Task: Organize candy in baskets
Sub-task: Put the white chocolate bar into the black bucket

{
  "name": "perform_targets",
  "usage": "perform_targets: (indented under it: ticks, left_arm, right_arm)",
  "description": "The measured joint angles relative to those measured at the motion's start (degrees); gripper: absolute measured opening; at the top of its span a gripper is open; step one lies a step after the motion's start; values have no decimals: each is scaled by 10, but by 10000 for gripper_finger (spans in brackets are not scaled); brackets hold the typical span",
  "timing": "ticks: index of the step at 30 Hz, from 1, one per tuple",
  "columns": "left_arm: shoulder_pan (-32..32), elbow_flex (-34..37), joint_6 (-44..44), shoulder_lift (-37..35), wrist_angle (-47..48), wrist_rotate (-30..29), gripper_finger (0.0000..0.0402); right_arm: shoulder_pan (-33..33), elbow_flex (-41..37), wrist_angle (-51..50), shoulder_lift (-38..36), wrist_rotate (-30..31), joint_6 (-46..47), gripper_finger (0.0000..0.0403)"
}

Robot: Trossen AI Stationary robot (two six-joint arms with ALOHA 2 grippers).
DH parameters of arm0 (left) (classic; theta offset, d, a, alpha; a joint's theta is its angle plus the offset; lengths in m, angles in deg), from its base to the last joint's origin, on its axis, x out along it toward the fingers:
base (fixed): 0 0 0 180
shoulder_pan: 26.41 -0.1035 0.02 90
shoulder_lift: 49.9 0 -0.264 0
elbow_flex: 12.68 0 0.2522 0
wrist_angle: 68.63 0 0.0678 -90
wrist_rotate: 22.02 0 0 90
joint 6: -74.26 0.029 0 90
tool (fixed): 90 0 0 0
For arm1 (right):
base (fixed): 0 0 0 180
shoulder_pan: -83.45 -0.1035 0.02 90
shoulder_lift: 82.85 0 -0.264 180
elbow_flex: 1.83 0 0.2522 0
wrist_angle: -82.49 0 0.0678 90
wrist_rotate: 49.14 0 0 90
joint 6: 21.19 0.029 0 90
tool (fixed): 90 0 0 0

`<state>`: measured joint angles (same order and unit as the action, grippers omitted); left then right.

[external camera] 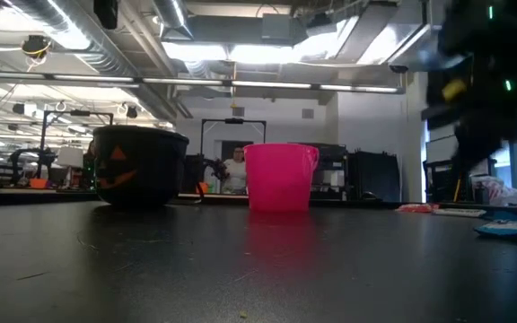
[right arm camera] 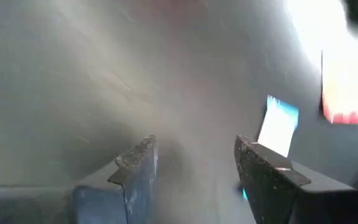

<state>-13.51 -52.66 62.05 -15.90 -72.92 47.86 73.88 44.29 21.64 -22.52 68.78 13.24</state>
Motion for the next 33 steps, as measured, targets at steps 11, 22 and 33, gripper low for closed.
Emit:
perform_targets:
  ticks: [11, 22, 33]
  left_arm:
    - [16, 0, -12, 99, -28, -33, 140]
    - [15, 0, -25, 132, -36, -33, 140]
    - [15, 0, -26, 133, -34, -32, 140]
  right_arm:
    - [94, -81, 42, -6, 9, 178, 211]
    - [200, -82, 42, 4, 69, 211, 211]
    - [369, -142, 216, 10, -52, 89, 211]
